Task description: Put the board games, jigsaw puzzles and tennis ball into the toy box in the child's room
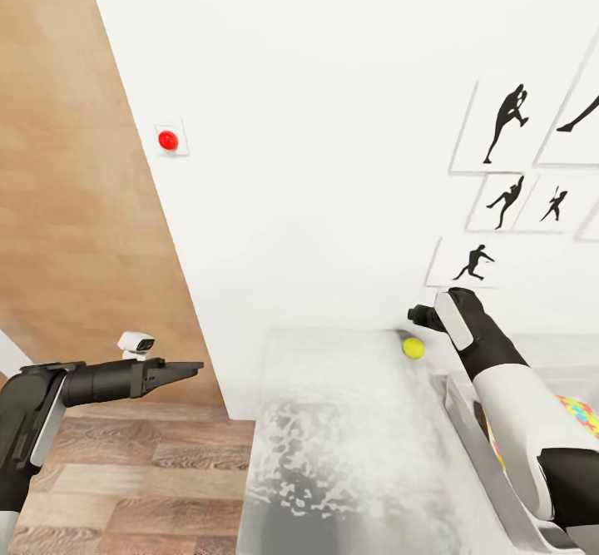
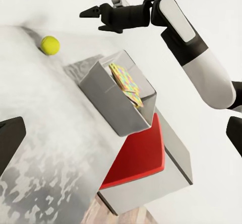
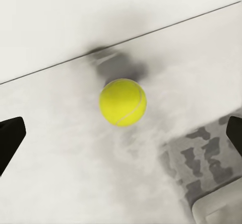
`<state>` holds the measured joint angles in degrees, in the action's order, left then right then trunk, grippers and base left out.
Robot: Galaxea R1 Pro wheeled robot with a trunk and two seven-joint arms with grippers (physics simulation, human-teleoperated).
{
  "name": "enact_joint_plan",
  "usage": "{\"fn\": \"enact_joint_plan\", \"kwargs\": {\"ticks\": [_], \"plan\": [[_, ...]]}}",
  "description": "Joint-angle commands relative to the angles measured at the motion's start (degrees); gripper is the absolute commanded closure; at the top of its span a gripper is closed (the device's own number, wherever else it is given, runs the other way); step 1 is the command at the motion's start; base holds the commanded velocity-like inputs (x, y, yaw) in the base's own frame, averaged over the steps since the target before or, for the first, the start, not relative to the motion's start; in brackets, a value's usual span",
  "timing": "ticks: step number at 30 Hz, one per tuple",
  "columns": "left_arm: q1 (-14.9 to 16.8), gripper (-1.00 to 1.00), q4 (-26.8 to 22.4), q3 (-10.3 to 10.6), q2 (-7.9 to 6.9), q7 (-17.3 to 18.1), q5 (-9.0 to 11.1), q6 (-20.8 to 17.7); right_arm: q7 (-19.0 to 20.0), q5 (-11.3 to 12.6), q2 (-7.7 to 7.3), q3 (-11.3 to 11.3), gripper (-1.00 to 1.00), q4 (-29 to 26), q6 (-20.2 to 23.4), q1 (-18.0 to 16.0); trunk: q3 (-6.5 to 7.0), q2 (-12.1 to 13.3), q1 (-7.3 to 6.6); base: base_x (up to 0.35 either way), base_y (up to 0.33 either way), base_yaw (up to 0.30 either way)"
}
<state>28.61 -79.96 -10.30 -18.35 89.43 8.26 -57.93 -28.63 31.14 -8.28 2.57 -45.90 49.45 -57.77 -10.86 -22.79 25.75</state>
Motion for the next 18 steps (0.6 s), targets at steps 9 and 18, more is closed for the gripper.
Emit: {"fn": "enact_joint_plan", "kwargs": {"ticks": [9,18], "plan": [[0.0,-1.0,0.0,-0.1,-0.02,0.2,-0.1,-0.6,-0.5,0.6,-0.07,0.2,-1.0,0.0,0.1,-0.1,-0.96,-0.1,0.03,0.0,0.0,0.0],[0.0,-1.0,0.0,-0.1,-0.02,0.2,-0.1,-0.6,-0.5,0.5,-0.07,0.2,-1.0,0.1,0.1,-0.5,-1.81,-0.1,0.03,0.0,0.0,0.0]]}}
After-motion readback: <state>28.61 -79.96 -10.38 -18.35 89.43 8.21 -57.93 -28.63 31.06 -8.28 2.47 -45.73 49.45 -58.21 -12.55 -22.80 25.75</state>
